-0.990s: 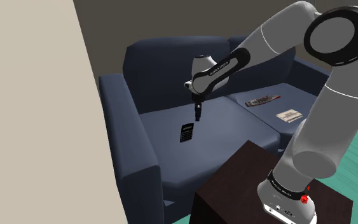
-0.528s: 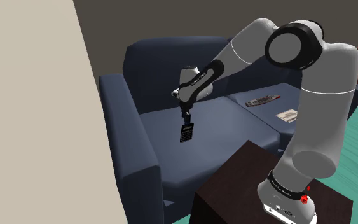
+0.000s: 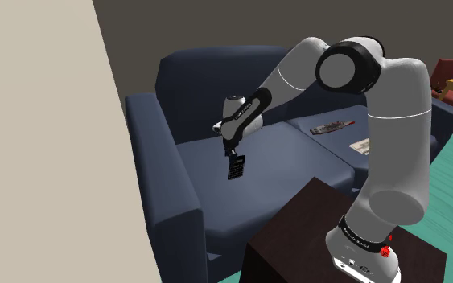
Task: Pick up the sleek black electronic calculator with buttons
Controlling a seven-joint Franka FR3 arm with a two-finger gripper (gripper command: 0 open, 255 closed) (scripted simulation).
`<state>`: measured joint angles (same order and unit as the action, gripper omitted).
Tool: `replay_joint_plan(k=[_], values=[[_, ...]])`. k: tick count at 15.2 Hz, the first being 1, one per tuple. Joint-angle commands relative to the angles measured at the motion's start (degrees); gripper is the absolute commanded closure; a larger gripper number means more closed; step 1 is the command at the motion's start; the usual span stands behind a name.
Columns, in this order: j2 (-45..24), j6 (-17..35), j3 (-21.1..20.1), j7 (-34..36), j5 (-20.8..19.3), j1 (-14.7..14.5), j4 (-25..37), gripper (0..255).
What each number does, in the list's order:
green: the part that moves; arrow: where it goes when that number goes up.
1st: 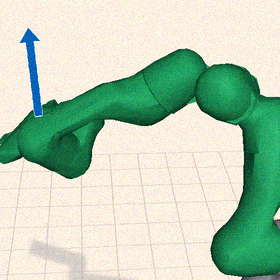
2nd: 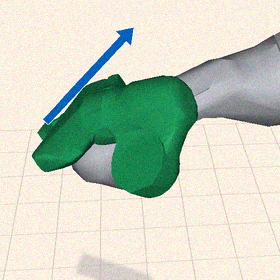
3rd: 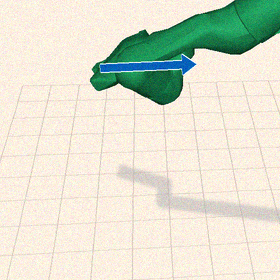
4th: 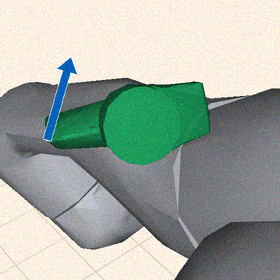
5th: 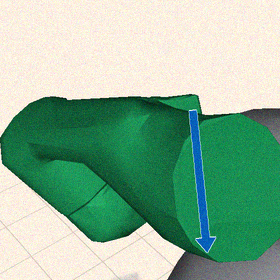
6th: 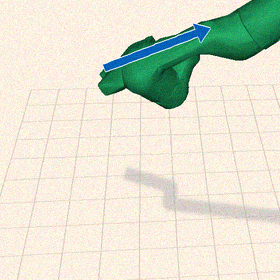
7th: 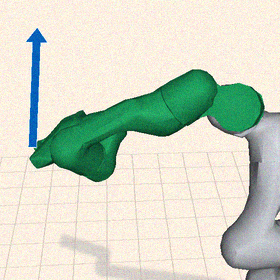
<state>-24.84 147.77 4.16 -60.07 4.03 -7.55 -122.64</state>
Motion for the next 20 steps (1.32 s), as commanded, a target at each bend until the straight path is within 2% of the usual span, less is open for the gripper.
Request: replay_joint_plan(k=[1,3,4,13,20], values=[[-1.7,1.5,-0.2,-0.2,0.2,0.1,0.2,0],[-1.7,1.5,-0.2,-0.2,0.2,0.1,0.2,0],[-1.7,1.6,-0.2,-0.2,0.2,0.1,0.2,255],[-1.7,1.5,-0.2,-0.2,0.2,0.1,0.2,255],[2.8,-2.7,0.3,0.3,-0.4,-0.2,-0.1,255]])
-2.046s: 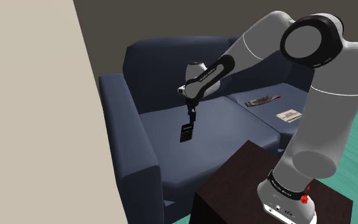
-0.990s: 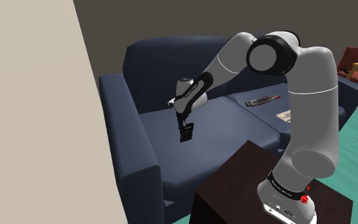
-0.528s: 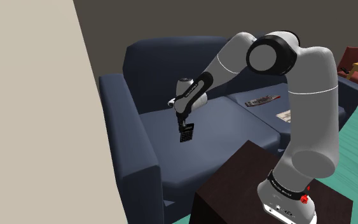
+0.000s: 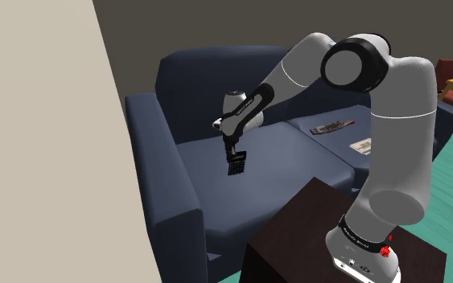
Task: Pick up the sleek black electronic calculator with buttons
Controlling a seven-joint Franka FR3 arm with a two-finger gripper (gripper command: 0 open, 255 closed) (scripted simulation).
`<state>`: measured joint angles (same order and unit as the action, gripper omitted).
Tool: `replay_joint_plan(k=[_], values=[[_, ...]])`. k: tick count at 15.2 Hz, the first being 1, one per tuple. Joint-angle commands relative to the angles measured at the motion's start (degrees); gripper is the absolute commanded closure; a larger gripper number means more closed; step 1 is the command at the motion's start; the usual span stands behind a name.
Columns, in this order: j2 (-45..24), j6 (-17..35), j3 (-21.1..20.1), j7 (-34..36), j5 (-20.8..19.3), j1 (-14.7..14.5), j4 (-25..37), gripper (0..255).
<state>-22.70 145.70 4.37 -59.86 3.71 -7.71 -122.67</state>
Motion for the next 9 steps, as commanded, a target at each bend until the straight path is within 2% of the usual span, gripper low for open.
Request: replay_joint_plan(k=[1,9], values=[[1.3,-1.2,0.1,0.2,-0.2,-0.1,-0.1,255],[5.6,-5.8,0.5,0.6,-0.9,-0.3,0.2,255]])
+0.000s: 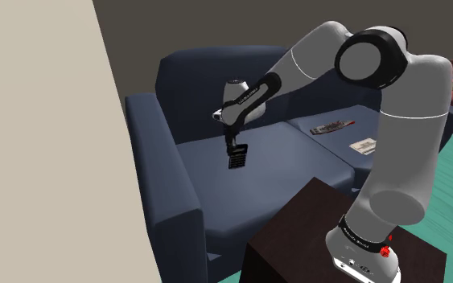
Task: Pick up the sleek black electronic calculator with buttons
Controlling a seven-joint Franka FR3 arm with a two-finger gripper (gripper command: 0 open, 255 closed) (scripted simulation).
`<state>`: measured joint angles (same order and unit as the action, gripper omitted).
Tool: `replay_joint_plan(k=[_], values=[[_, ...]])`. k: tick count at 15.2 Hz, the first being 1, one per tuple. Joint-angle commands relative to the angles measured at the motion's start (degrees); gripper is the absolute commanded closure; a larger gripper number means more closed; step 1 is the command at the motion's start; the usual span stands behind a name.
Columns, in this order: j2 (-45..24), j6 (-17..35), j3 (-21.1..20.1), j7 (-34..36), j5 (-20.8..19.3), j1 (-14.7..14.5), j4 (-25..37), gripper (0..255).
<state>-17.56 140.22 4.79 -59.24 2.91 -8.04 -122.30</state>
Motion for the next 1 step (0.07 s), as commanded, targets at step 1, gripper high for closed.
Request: replay_joint_plan(k=[1], values=[[0.4,-0.3,0.0,0.0,-0.1,0.0,-0.1,255]])
